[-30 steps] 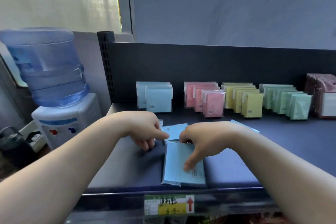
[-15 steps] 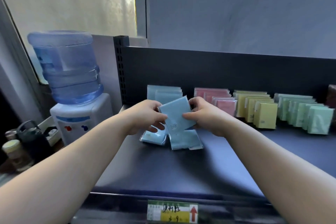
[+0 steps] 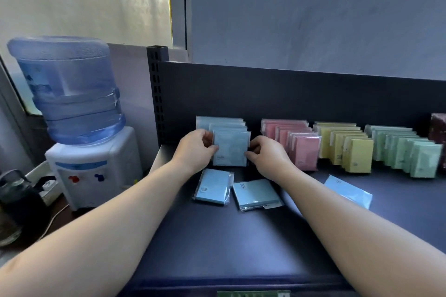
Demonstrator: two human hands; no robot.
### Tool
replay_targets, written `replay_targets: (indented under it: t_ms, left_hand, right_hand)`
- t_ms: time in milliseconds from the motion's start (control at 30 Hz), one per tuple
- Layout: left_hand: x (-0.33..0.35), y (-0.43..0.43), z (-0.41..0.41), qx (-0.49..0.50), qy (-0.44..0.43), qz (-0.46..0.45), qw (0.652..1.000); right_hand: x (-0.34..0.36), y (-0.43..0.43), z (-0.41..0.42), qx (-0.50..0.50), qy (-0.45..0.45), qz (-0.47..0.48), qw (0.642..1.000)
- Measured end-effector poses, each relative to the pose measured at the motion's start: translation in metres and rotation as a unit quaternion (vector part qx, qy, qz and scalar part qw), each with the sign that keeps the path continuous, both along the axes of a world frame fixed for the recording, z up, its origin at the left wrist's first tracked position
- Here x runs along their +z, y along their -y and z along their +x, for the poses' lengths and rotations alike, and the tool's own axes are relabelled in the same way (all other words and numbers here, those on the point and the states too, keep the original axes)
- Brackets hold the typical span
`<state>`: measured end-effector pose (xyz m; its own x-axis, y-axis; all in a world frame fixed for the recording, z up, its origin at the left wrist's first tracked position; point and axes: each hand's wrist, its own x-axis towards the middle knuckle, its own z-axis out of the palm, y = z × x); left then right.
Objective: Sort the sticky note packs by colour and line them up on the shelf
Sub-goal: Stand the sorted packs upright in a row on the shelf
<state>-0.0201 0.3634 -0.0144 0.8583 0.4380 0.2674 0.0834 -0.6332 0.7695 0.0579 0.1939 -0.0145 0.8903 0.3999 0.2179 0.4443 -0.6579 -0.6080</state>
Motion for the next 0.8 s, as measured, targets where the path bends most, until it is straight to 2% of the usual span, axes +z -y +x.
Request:
replay_targets:
  t_ms: [200,400,467,533,600,667,733,800]
  left_hand:
    - [-0.002,-0.009,0.004,-0.002,0.009,0.042,0.999]
    - [-0.003,-0.012,-0.006,0.004,-0.007,0.004,1.000]
    - [0.005,-0.011,-0.015,0.005,-0.044,0.044,0.998]
    - [0.015,-0.009,-0.025,-0.014,-0.119,0.098,0.988]
    - [0.020,-0.005,-0.032,-0.052,-0.211,0.144,0.965]
    - [0.021,-0.002,-0.036,-0.072,-0.283,0.206,0.934]
    - [0.017,-0.002,-0.035,-0.075,-0.300,0.240,0.920]
    - [0.012,-0.003,-0.033,-0.090,-0.299,0.236,0.920]
  right_hand:
    - [-0.007,-0.005,0.000,0.008,0.011,0.030,0.999]
    - [0.008,0.004,-0.007,0.009,-0.002,0.005,1.000]
    - [0.019,0.013,-0.014,0.029,-0.007,-0.036,0.999]
    - [0.031,0.022,-0.022,0.085,-0.044,-0.104,0.990]
    - [0.041,0.031,-0.031,0.152,-0.098,-0.209,0.961]
    - [0.048,0.037,-0.038,0.186,-0.112,-0.315,0.924]
    - [0.049,0.039,-0.044,0.175,-0.087,-0.381,0.904]
    - [0.048,0.039,-0.048,0.146,-0.075,-0.402,0.901]
